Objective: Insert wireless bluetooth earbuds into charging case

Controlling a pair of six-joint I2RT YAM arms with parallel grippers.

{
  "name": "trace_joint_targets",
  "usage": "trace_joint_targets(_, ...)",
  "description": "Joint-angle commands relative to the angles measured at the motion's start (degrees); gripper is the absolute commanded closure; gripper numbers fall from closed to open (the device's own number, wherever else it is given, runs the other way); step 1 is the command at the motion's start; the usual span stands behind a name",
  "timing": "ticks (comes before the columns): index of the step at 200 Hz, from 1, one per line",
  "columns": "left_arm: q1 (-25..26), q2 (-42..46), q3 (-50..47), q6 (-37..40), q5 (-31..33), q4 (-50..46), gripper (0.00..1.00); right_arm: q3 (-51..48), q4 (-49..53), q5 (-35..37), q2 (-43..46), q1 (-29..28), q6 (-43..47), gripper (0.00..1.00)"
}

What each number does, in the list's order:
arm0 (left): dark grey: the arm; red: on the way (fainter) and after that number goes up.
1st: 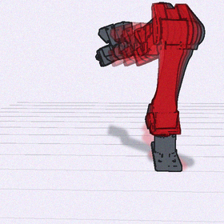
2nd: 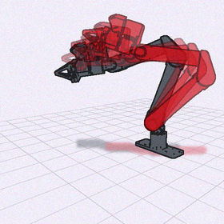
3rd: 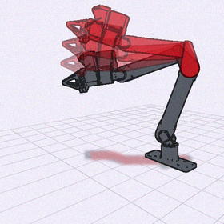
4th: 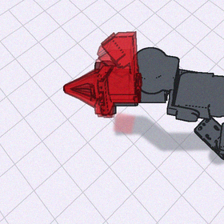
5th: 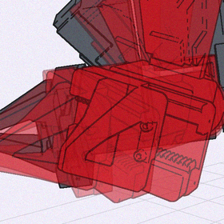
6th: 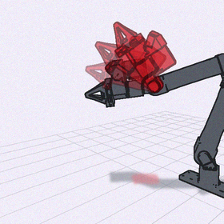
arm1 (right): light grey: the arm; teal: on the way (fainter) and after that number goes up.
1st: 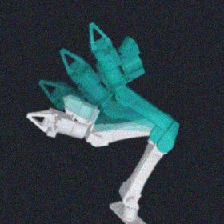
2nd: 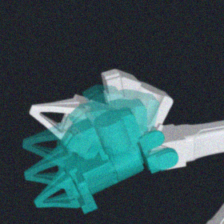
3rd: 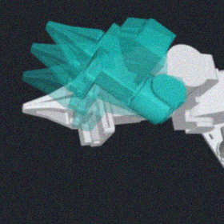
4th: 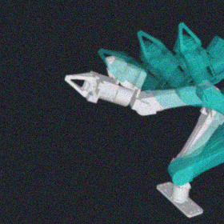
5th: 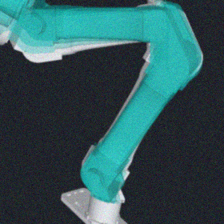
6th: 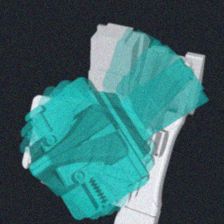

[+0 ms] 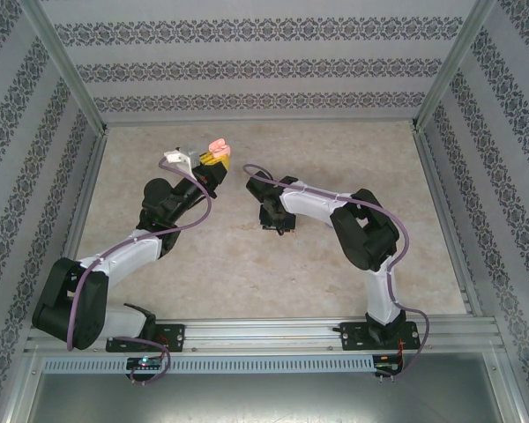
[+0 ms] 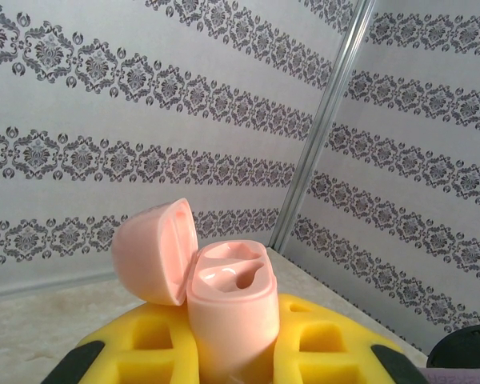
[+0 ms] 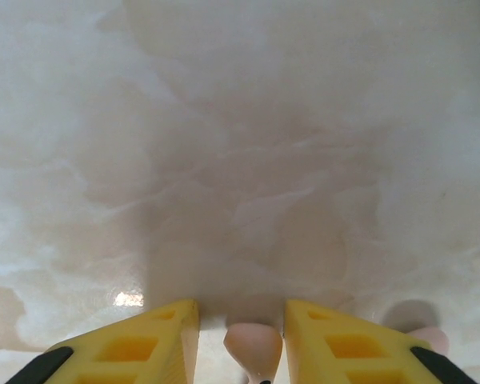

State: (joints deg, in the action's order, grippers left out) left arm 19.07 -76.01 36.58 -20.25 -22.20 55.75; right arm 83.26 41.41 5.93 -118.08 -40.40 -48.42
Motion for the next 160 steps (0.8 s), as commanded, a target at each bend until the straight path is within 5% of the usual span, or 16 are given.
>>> trace_joint_targets(1,0.21,0.74,-0.63,-1.08,0.13,3.51,1.0,1.11,0.6,1.13,-1.96,-0.57,0.09,0.69)
trace_joint_targets(79,0.24,0.54,-0.33,-0.5,-0.64,2.38,1.0,-0.25,-1.02,1.05,2.39,-0.54,0.69,0.81)
trace_joint_targets(160,0.18,-0.26,-0.52,1.46,-5.71,4.41,1.0,-2.44,-2.31,4.66,19.8,2.2,5.66,0.83)
